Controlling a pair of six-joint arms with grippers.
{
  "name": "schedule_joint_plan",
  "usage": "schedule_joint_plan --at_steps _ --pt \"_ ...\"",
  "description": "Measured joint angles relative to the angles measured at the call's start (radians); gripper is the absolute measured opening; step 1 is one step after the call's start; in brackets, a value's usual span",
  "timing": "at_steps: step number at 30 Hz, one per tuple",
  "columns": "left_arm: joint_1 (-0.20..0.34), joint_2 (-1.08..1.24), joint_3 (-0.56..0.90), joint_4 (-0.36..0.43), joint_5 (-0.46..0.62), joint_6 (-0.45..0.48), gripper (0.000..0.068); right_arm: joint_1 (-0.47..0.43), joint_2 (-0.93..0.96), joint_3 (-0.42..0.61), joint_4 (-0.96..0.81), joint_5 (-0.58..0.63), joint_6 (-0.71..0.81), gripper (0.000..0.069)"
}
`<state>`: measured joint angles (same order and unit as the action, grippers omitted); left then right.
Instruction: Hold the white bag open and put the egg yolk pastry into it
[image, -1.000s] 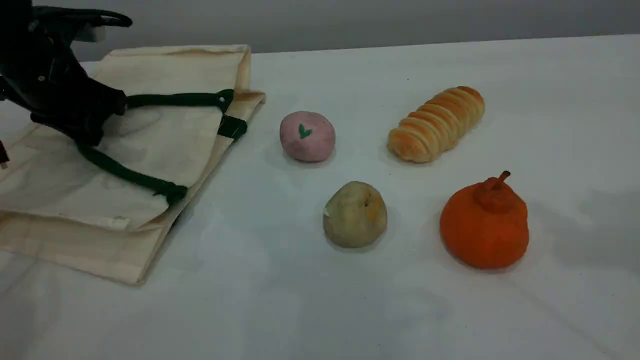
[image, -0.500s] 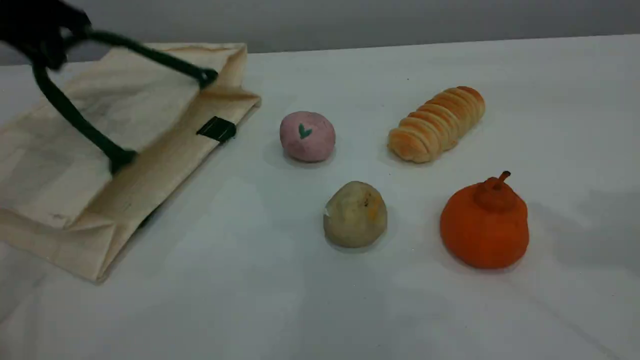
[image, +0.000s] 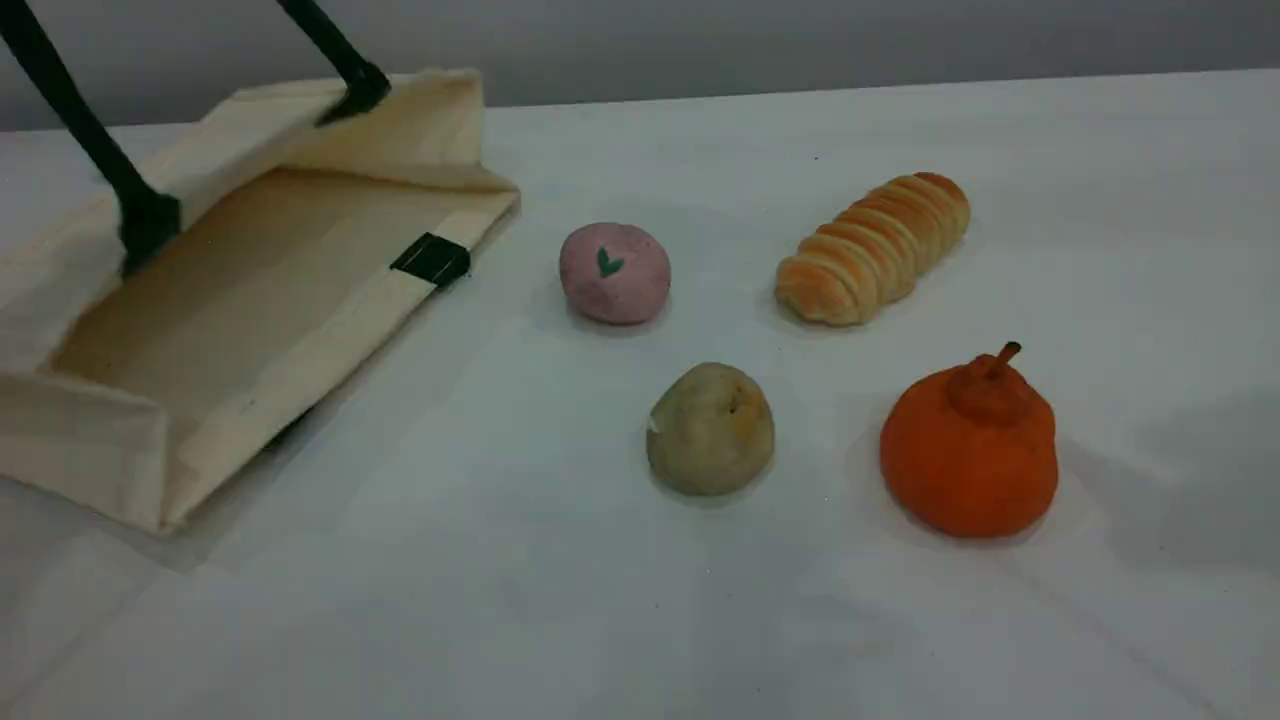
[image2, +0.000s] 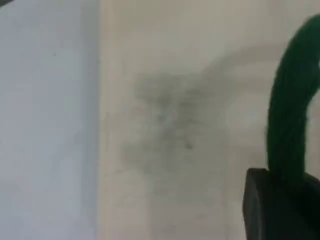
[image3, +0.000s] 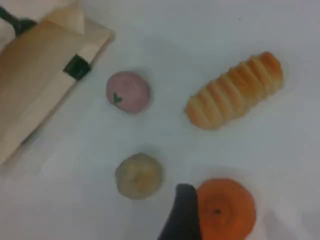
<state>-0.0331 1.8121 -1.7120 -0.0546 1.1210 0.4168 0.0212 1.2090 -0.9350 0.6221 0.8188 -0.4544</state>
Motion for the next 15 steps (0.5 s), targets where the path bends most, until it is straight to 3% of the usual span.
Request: schedule_joint_plan --at_steps 4,15 --pt "0.0 -0.023 -0.077 -0.021 0.1 0.034 0.0095 0.0 0.0 0.0 0.001 0.024 0.0 0.0589" --pt "-0.001 -0.19 -0.087 -0.145 0.104 0.054 0.0095 0.012 0.0 0.0 0.048 0.051 -0.026 0.0589"
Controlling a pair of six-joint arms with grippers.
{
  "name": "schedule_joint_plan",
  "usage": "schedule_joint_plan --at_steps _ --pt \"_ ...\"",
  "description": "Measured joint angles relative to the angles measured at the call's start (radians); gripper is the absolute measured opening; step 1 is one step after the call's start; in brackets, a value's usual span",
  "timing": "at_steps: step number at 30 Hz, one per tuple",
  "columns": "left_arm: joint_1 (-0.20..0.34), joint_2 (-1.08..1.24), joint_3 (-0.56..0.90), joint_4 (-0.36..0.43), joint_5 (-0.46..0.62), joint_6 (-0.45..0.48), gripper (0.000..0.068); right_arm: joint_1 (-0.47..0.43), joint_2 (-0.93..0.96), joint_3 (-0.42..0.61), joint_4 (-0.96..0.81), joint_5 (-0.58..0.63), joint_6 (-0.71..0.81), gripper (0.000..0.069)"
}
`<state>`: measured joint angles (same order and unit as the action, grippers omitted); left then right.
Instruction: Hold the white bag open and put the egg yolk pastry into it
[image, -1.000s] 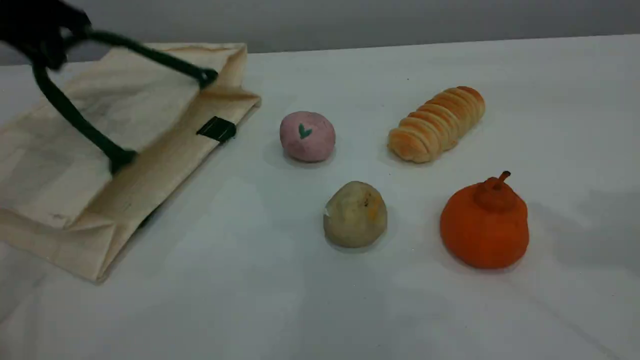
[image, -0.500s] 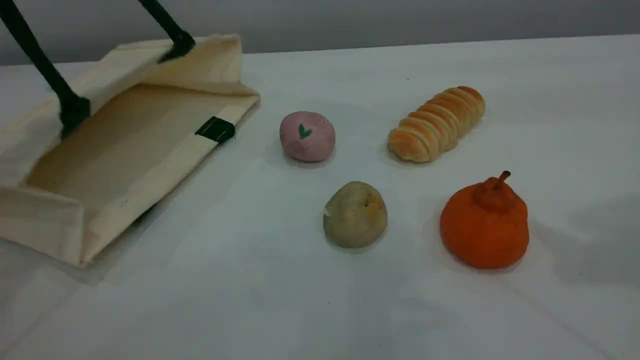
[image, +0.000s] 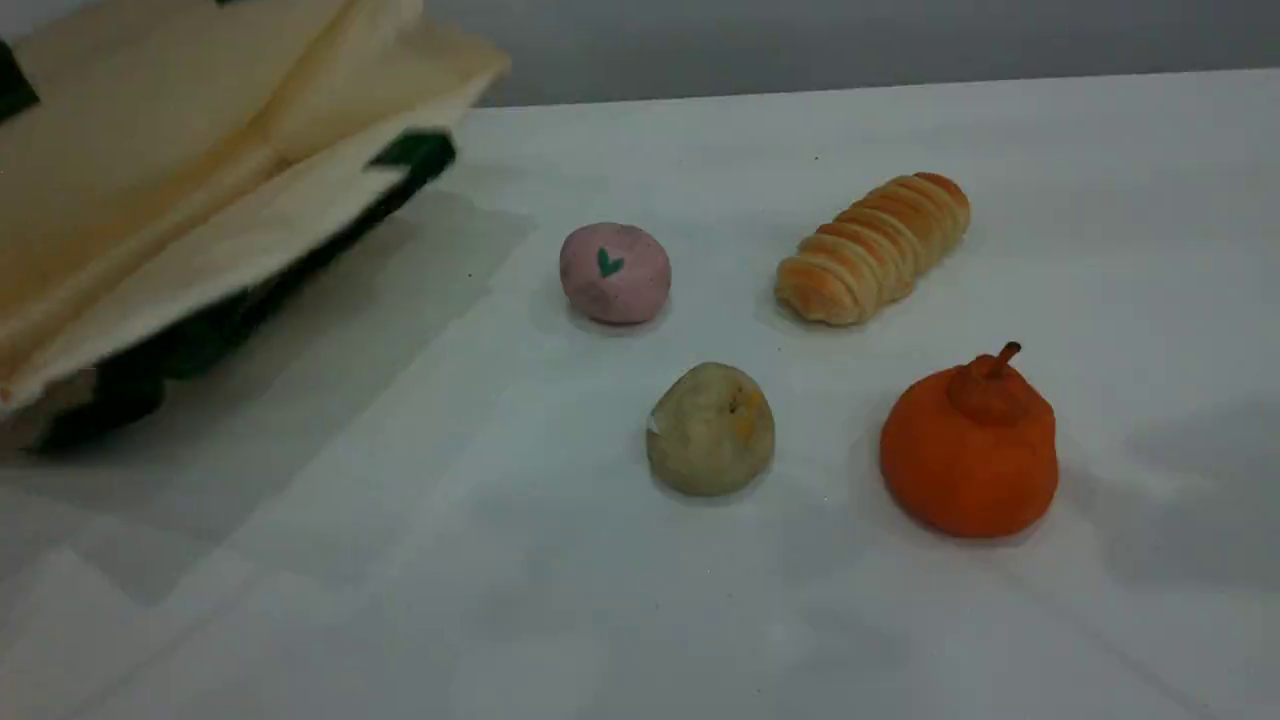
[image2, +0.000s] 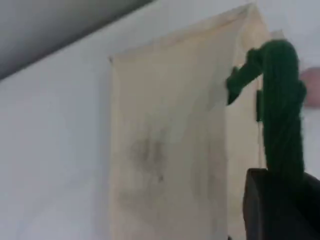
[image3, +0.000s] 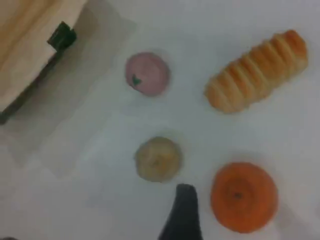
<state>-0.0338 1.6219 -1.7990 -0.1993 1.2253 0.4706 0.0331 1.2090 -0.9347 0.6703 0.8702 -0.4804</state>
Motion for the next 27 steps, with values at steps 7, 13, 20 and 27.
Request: schedule_joint_plan --at_steps 7,13,20,27 --pt "0.0 -0.082 0.001 -0.12 0.0 0.049 0.0095 0.112 0.0 0.0 -0.014 -0.037 -0.079 0.0589" --pt "0.0 -0.111 0.001 -0.119 -0.001 0.049 0.0095 0.199 0.017 0.017 -0.041 -0.065 -0.054 0.0589" --pt "0.0 -0.11 0.001 -0.112 -0.004 0.049 0.0095 0.321 0.132 0.029 -0.04 -0.149 -0.052 0.0589" --pt "0.0 -0.11 0.001 -0.111 -0.004 0.048 0.0095 0.418 0.313 0.029 -0.039 -0.263 -0.052 0.0589"
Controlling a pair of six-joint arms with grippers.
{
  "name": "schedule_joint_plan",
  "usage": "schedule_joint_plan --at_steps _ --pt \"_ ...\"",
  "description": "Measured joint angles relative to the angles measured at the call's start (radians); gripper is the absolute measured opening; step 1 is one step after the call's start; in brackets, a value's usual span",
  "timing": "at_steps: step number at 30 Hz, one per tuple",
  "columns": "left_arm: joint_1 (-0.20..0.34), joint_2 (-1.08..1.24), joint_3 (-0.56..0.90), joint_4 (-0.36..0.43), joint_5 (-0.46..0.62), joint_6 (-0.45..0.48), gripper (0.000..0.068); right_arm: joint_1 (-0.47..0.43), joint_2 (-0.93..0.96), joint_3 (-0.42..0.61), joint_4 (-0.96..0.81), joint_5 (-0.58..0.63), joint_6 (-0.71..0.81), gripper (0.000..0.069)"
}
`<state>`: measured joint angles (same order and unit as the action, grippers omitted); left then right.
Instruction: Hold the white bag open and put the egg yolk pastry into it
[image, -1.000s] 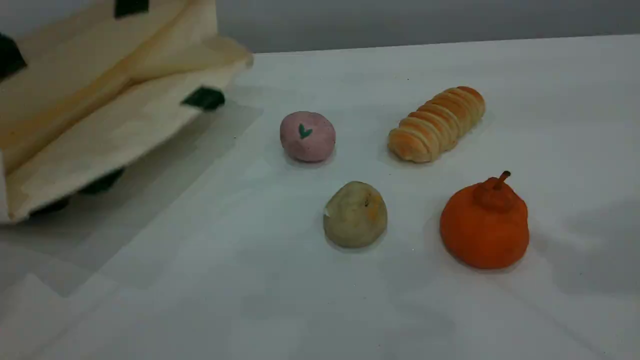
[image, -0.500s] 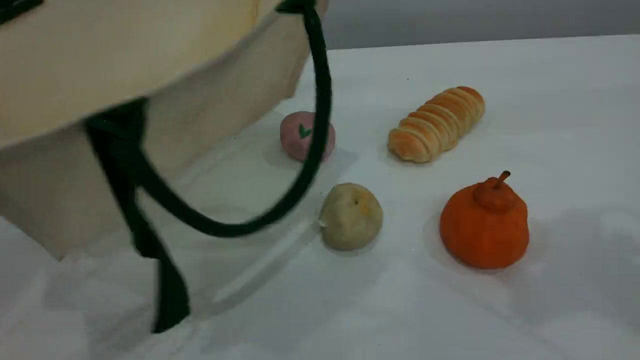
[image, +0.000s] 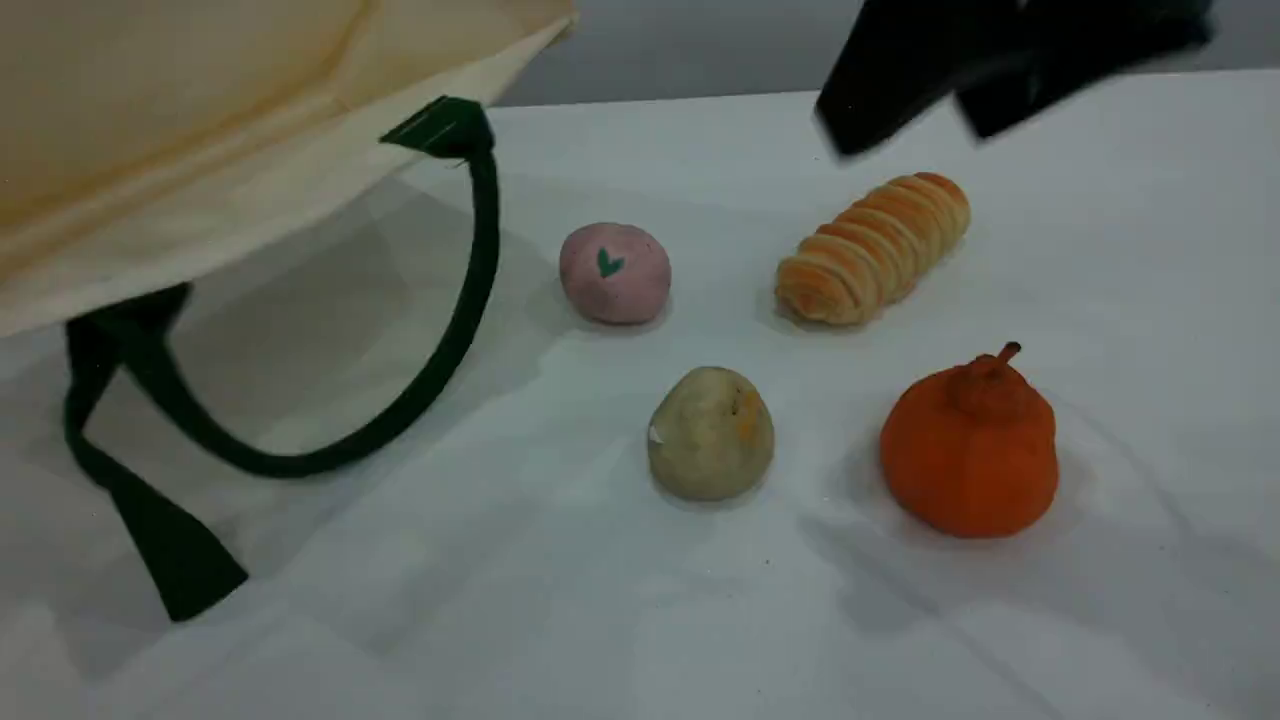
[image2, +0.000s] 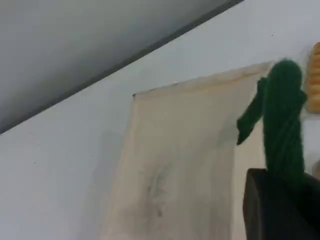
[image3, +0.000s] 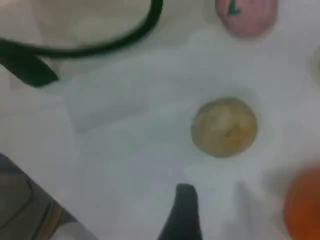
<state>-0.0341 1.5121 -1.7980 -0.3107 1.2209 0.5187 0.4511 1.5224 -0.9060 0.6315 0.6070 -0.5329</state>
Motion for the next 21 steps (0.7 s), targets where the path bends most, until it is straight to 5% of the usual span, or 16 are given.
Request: schedule_joint_plan --at_steps 21 --pt "0.0 0.001 0.0 -0.01 0.0 -0.003 0.0095 0.099 0.388 -0.01 0.066 -0.296 -0.003 0.0589"
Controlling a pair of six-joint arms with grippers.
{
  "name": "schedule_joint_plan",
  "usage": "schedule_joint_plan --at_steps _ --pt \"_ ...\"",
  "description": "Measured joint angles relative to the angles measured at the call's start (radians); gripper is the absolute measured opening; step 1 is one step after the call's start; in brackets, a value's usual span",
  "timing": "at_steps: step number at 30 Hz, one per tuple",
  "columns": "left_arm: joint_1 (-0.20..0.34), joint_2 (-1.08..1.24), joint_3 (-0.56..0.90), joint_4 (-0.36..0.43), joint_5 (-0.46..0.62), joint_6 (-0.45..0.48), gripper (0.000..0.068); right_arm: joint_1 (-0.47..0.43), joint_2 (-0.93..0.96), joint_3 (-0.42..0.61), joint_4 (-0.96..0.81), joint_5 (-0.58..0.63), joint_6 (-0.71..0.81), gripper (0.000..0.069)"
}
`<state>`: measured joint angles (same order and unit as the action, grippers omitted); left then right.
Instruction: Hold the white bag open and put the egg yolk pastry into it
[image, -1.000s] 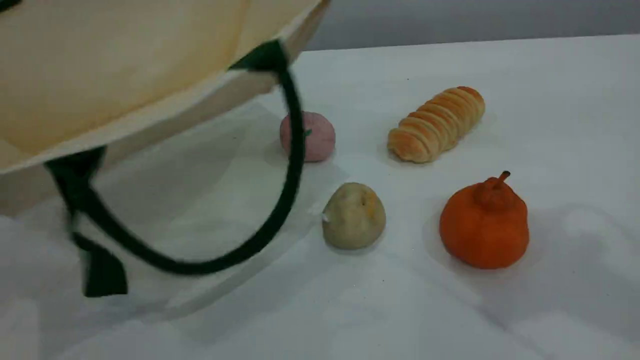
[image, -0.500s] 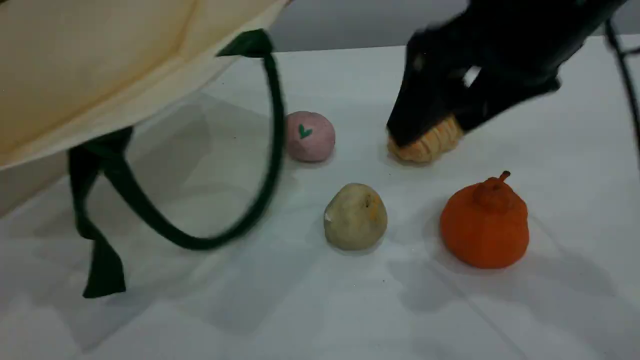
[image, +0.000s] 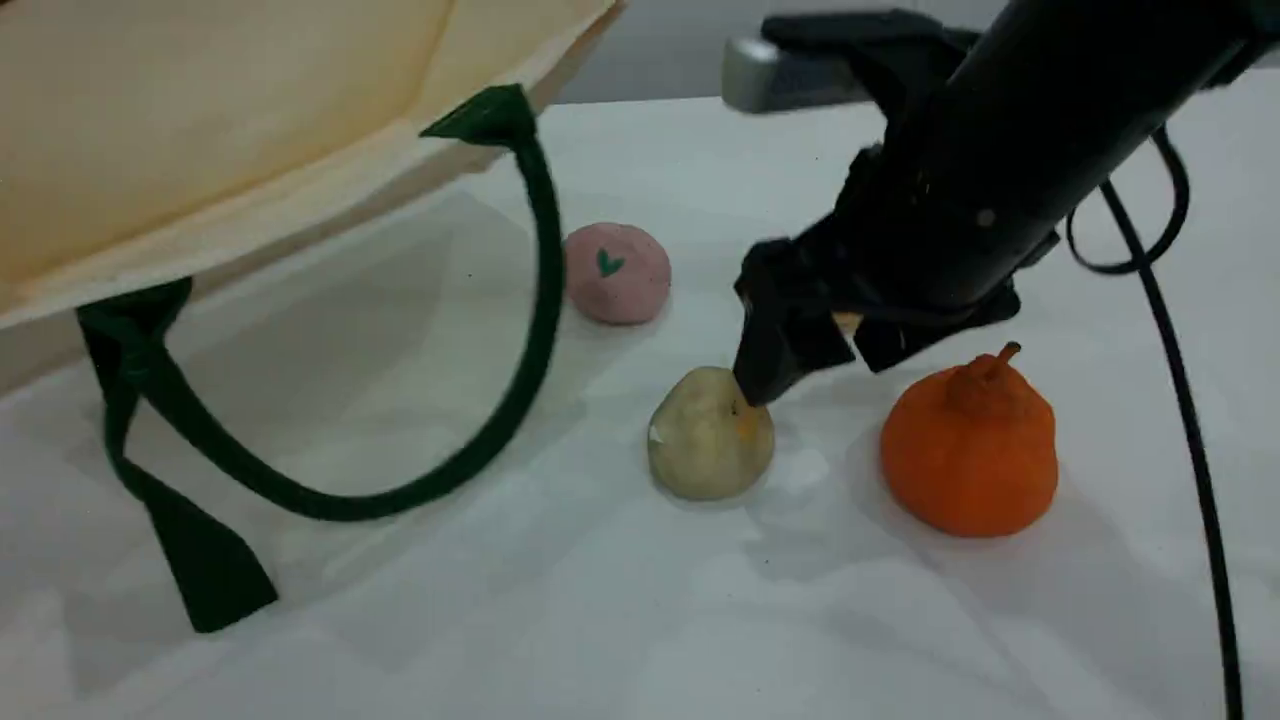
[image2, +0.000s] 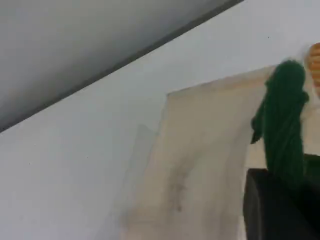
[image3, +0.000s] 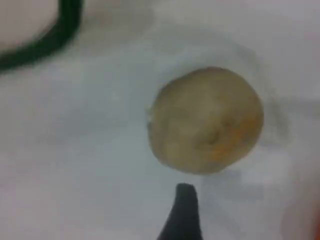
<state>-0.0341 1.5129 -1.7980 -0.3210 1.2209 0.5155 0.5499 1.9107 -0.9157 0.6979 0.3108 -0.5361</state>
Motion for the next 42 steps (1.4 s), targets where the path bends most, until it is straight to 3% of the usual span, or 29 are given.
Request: schedule_joint_plan --at_steps 6,14,28,31,36,42 --pt "0.0 0.0 0.0 0.0 0.0 0.0 0.0095 0.014 0.04 -0.028 0.073 0.001 -0.039 0.0589" --pt "0.0 0.0 0.0 -0.004 0.0 0.0 0.0095 0.111 0.097 -0.083 0.097 -0.058 -0.062 0.0589" --pt "0.0 0.0 0.0 -0.004 0.0 0.0 0.0095 0.11 0.245 -0.153 0.119 -0.129 -0.061 0.0582" --pt "0.0 0.0 0.0 -0.004 0.0 -0.001 0.0095 0.109 0.254 -0.153 0.118 -0.141 -0.061 0.0538" --pt "0.0 0.0 0.0 -0.004 0.0 -0.001 0.0095 0.109 0.254 -0.152 0.113 -0.142 -0.064 0.0362" --pt "0.0 0.0 0.0 -0.004 0.0 -0.001 0.0095 0.108 0.251 -0.152 0.108 -0.131 -0.129 0.0341"
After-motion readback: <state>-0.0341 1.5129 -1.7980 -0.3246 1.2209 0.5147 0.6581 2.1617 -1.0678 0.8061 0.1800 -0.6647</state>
